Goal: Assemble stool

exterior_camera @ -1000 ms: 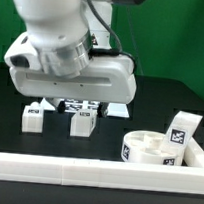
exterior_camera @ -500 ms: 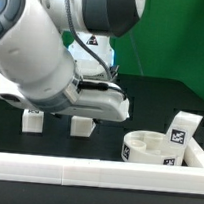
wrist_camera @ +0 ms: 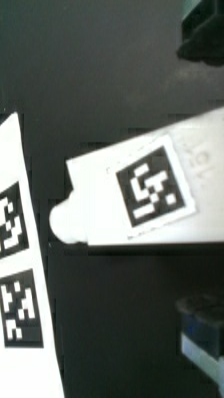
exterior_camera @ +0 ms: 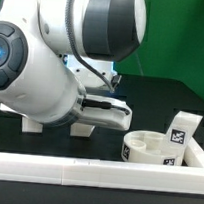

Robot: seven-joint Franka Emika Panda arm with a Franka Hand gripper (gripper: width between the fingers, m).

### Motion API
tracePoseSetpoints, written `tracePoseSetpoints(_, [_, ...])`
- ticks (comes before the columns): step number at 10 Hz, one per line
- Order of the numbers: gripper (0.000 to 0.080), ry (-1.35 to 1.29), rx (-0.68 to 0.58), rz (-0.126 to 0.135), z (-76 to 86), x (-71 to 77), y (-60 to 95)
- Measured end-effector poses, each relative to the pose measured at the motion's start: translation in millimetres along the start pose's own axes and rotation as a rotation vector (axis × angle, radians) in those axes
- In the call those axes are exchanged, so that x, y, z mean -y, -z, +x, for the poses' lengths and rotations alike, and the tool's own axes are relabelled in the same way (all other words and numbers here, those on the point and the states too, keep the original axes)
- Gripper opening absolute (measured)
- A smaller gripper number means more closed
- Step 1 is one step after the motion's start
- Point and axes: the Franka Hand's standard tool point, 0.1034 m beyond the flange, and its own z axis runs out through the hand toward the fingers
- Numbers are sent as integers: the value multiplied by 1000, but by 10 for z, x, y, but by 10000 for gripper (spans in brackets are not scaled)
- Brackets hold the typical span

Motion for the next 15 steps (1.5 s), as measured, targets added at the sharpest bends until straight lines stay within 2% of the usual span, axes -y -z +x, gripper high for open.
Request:
tracePoseSetpoints(1, [631,0,0,-2,0,6,-4])
tracePoseSetpoints(2, [504,-2,0,-2,2,5,-5])
tracePoseSetpoints(3, [504,-3,0,-2,2,5,-6])
tracePoseSetpoints(4, [325,-3,-1,-3,2,6,-6])
tracePoseSetpoints(6, [324,-2,-1,-2,2,6,-3])
tracePoseSetpoints(8, [324,8,-14,-3,-14,40,71])
tracePoseSetpoints(13, [325,-17,-50,11,-408,414,509])
tracePoseSetpoints(15, [325,-16,-79,15,-340,382,499])
